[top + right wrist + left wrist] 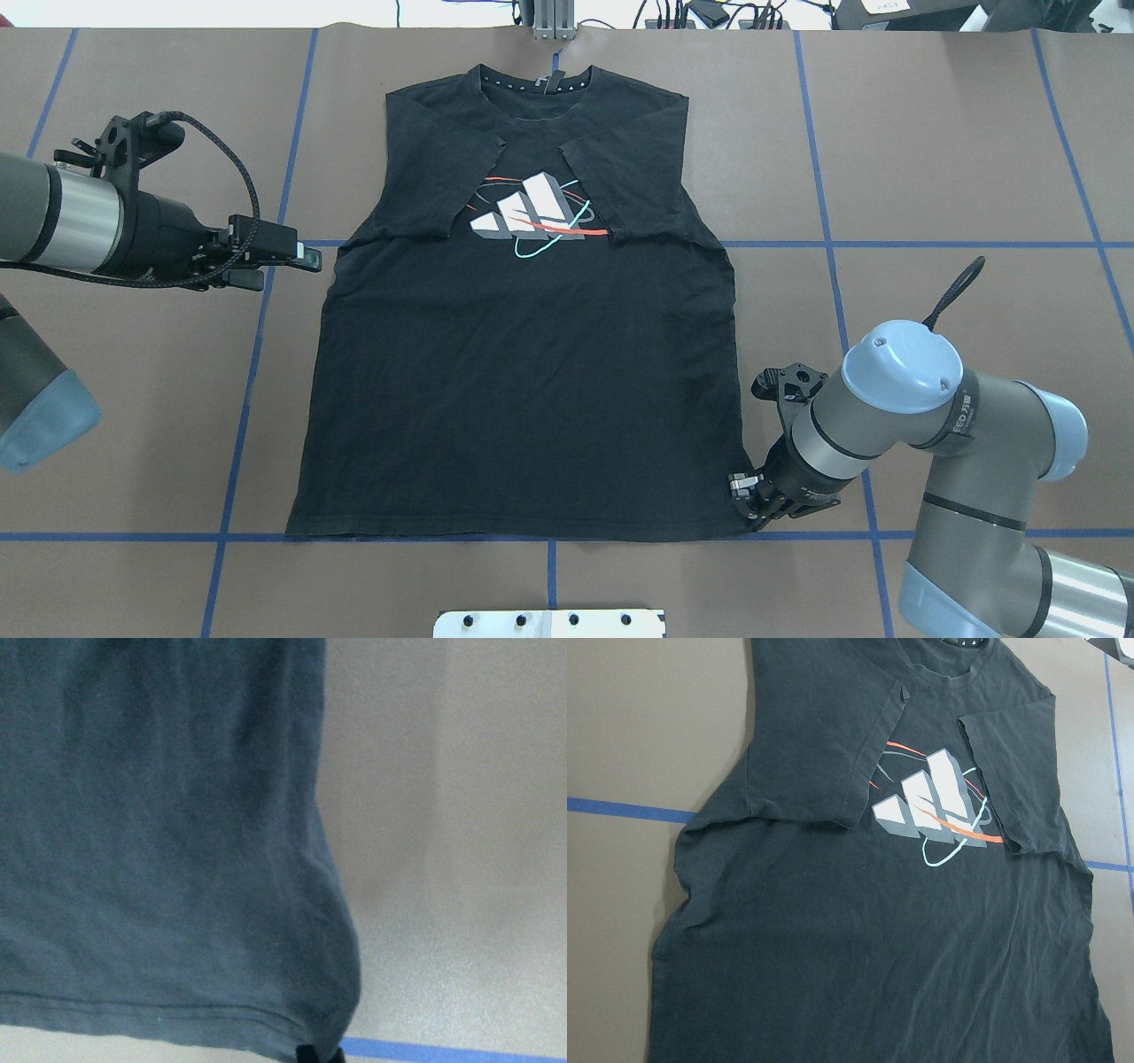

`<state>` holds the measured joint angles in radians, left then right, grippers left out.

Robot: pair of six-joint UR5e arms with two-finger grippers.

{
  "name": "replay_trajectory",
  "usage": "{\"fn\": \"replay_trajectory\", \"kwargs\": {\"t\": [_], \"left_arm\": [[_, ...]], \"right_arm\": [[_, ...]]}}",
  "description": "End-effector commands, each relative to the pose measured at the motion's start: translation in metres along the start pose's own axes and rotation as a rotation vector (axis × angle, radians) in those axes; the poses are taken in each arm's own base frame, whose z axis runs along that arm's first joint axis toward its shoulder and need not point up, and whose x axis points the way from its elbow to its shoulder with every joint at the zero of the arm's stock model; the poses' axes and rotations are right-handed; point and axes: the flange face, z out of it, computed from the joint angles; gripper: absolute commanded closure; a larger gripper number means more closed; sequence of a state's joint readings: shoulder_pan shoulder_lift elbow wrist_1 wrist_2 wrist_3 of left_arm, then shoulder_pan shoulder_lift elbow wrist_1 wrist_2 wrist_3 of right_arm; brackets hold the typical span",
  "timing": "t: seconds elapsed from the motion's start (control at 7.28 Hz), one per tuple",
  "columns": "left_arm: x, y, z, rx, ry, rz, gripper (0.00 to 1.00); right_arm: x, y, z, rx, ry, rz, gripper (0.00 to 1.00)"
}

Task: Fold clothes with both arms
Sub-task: 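Grasp the nearest hem corner with the right gripper while the left gripper lowers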

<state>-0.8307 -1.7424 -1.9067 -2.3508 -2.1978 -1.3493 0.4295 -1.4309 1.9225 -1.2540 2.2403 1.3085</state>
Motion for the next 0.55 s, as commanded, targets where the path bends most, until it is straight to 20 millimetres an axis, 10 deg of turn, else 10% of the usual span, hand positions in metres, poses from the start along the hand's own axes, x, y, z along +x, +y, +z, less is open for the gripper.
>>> {"fn": "replay_trajectory", "kwargs": {"t": [0.0, 0.41], "left_arm": [[-0.008, 0.027, 0.021, -0.064, -0.019, -0.003, 0.00], [-0.048, 0.109, 0.057, -0.166, -0.115, -0.027, 0.01]], "right_arm": [[-0.007, 0.004, -0.016, 0.008, -0.029, -0.013, 1.00], [-0.006, 0.009, -0.039, -0.017, -0.069, -0.017, 1.00]]}}
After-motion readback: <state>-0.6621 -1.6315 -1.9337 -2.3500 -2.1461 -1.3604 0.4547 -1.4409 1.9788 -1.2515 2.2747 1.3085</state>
